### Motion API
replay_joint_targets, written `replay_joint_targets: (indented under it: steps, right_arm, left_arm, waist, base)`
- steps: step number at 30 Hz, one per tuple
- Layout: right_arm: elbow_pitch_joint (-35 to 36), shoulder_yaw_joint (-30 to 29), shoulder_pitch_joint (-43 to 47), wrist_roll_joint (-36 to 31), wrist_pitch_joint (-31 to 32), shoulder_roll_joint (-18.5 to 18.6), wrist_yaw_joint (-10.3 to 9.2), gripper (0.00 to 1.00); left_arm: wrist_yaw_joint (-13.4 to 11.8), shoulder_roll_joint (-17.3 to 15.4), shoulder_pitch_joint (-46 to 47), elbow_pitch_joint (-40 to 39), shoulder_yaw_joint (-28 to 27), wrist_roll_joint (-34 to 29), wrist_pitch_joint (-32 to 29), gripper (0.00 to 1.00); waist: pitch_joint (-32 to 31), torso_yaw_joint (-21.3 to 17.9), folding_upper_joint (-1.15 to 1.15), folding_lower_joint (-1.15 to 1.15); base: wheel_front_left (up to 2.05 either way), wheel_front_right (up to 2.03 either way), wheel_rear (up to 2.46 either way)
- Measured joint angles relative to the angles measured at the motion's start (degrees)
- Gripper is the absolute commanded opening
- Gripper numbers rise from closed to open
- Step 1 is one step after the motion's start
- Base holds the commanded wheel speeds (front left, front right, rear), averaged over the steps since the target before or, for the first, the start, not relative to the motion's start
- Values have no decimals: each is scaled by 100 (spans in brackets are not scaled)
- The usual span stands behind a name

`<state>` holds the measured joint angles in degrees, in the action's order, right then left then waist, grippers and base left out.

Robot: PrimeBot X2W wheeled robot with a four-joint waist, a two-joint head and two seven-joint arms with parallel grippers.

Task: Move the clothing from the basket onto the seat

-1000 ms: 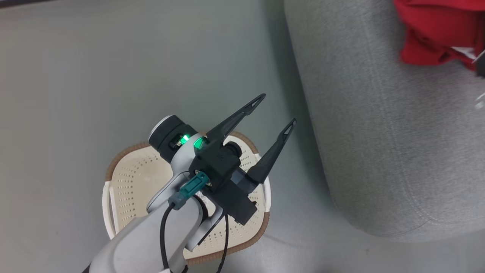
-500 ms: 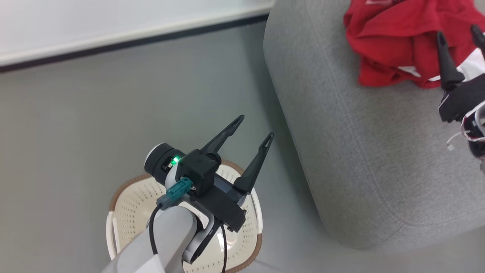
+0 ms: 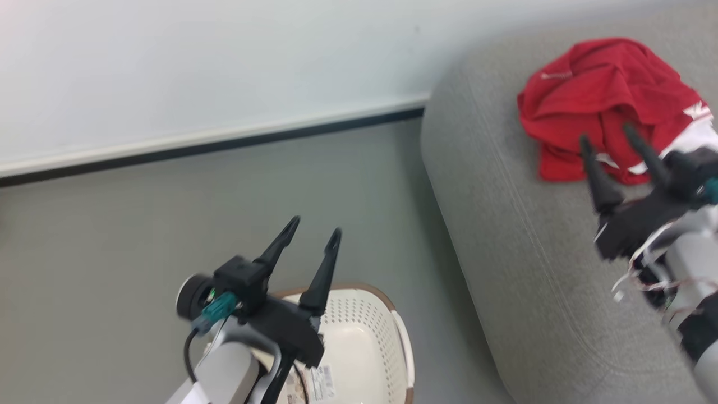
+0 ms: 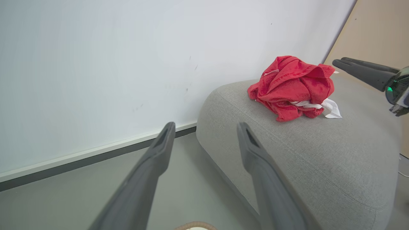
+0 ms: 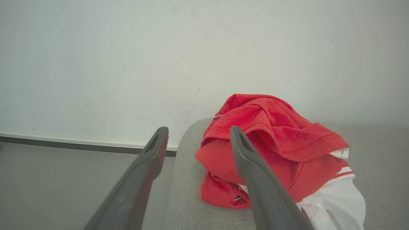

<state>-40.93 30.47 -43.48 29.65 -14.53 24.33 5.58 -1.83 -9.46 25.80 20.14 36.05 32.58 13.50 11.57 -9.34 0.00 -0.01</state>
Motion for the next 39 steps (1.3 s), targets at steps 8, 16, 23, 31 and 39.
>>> replay_joint_targets:
  steps: [8,16,23,31,39]
  right_arm:
    - [739,-4,1079,5,0,-204,-309,100]
    - [1568,-69,2006,21,0,-530,-722,100]
    - [2387,-109,2830,-78,-1,-637,-1088,100]
    - [2962,-299,3454,-101,-1,-657,-1171,100]
    - [3407,-628,3955,-204,-1,-623,-1257,100]
  left_arm:
    - [-214,-177,-751,79,-347,220,48,100]
    - [-378,-421,-1577,-183,-869,364,76,100]
    - [-472,-590,-2269,-611,-1350,366,79,100]
    - [-500,-602,-2739,-978,-1730,292,80,100]
    - [-523,-592,-3138,-1306,-2050,102,80,100]
  waist:
    - [-584,399,0,0]
    - [-1056,782,0,0]
    - [-1324,981,0,1]
    - [-1353,903,0,1]
    - [-1359,693,0,1]
  base:
    - [0,0,0]
    - [0,0,0]
    - [0,0,0]
    - [0,0,0]
    - [0,0,0]
